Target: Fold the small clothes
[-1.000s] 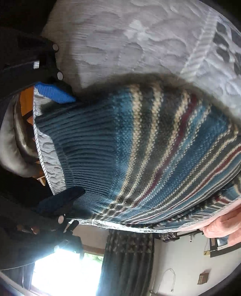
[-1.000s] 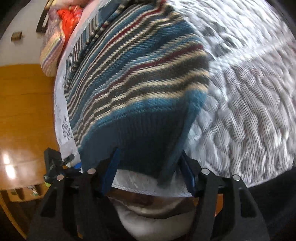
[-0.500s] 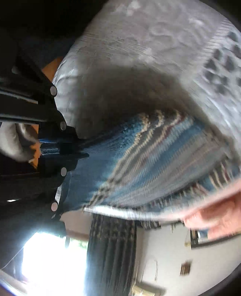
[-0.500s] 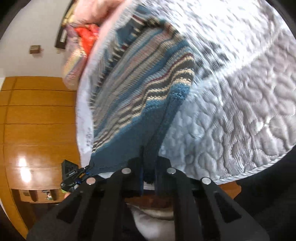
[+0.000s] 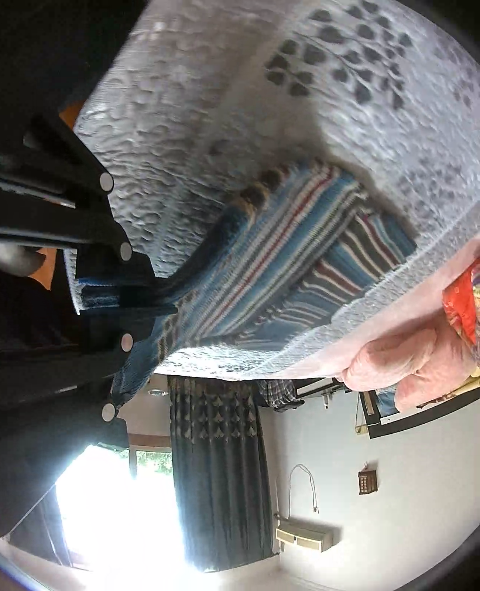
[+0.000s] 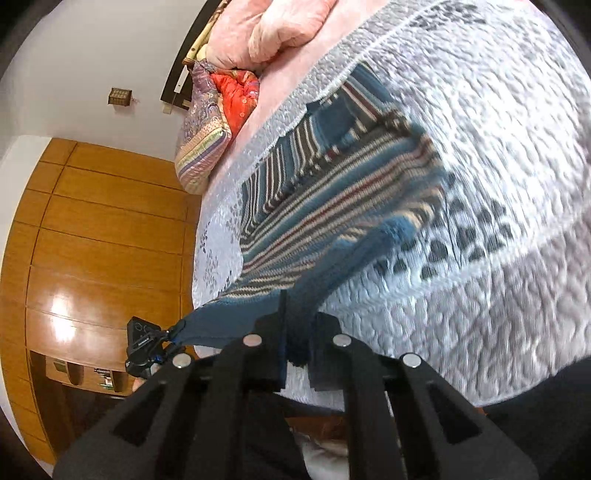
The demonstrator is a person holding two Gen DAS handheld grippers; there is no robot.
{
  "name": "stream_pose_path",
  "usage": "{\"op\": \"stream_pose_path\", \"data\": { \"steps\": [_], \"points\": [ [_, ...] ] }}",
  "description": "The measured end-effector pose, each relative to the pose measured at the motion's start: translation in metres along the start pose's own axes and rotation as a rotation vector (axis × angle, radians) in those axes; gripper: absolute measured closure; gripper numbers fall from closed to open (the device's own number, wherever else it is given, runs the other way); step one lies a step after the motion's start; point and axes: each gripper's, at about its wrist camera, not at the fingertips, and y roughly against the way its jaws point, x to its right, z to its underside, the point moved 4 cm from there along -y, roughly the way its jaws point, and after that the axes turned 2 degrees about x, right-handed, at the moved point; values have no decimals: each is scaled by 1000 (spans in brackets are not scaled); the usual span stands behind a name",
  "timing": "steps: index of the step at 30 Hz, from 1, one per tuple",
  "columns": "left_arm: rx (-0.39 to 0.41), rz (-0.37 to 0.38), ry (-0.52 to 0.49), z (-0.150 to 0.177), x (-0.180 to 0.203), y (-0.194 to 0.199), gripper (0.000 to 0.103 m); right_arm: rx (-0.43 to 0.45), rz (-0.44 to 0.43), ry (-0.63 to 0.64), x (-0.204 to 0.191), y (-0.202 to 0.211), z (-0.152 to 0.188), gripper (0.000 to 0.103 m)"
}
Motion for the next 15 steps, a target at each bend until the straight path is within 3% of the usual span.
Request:
{"op": "stream_pose_path", "data": {
  "steps": [6, 15],
  "points": [
    [-2, -20, 2, -41, 9, -16, 95, 8, 18, 10, -4, -13, -39, 97],
    [-36, -82, 60, -108, -7, -67, 95, -22, 76, -2, 7, -72, -116, 97]
  ]
}}
